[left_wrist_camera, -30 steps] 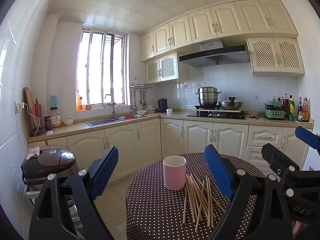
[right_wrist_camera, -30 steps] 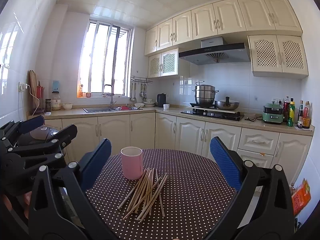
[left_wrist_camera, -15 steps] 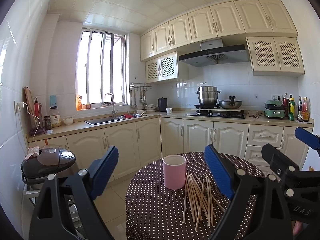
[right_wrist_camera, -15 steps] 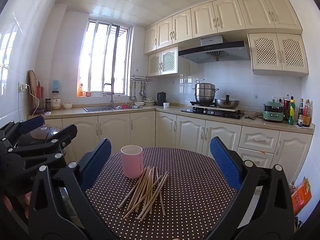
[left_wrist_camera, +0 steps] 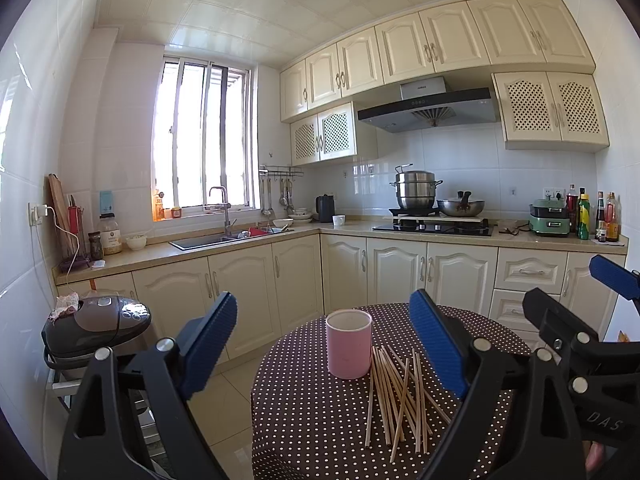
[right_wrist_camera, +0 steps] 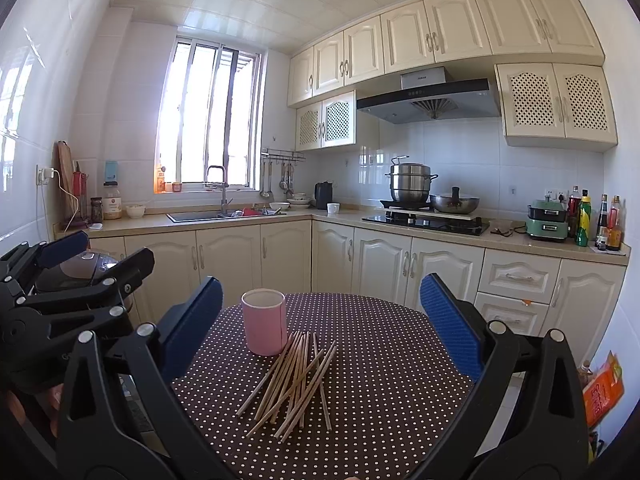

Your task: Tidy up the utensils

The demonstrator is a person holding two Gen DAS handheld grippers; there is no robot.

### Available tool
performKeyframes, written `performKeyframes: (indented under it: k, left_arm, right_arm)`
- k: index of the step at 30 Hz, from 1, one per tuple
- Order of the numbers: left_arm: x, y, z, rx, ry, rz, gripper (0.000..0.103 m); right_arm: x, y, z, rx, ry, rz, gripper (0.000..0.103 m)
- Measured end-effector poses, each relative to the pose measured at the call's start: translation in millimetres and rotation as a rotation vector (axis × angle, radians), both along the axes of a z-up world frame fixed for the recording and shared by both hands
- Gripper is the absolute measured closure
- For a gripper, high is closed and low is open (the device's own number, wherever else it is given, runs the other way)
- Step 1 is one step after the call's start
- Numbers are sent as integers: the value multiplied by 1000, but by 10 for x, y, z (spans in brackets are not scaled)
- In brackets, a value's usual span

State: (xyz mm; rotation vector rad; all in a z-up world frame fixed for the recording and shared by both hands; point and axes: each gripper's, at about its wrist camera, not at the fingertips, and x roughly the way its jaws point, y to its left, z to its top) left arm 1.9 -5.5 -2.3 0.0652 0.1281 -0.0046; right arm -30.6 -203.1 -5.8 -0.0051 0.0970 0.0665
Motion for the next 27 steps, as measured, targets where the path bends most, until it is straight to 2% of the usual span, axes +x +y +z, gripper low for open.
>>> performKeyframes:
  k: [16, 27]
  left_arm:
    - [200, -65, -100, 13, 37, 3, 17]
    - [531, -91, -272, 25, 106, 7, 17]
  right_arm:
    - [188, -43, -63, 15, 41, 4, 6]
    - [464, -70, -196, 16, 96, 2, 6]
